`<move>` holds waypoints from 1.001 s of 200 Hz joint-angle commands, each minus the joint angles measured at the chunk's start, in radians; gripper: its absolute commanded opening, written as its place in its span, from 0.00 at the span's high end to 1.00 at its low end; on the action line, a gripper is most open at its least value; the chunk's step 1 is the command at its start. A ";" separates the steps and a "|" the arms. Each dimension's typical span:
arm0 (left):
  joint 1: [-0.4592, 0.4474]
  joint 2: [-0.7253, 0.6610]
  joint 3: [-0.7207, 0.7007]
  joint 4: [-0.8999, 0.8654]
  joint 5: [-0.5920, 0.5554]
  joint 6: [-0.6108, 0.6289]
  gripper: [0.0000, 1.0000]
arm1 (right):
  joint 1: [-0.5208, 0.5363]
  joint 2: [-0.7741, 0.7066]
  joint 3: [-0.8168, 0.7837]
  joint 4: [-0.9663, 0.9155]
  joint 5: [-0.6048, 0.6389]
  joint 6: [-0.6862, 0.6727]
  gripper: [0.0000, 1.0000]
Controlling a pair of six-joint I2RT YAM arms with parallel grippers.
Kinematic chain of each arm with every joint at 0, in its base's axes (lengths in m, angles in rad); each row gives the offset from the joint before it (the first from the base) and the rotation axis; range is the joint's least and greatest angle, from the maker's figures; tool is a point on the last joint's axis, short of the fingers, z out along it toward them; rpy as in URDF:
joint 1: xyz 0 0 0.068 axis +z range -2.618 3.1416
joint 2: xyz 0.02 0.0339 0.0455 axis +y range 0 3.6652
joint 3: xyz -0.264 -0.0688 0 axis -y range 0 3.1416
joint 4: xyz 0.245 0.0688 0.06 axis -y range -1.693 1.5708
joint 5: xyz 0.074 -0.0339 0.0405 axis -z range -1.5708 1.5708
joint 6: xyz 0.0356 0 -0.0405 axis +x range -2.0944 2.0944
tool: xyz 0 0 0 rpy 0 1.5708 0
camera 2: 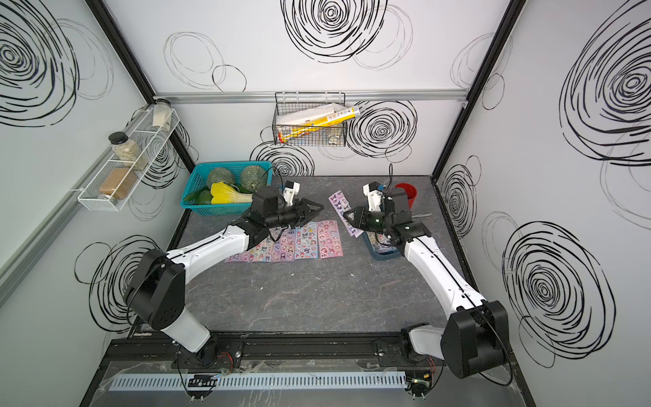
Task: Take the stickers out of the storage box
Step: Place the sticker at the center of the board.
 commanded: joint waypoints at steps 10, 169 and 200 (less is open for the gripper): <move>-0.009 0.025 0.035 0.087 0.012 -0.031 0.54 | 0.028 0.006 0.001 0.067 -0.034 0.046 0.68; -0.015 0.061 0.081 0.128 0.027 -0.073 0.62 | 0.068 0.047 -0.015 0.124 -0.067 0.089 0.67; -0.015 0.056 0.078 0.127 0.025 -0.071 0.71 | 0.071 0.048 -0.017 0.124 -0.065 0.090 0.67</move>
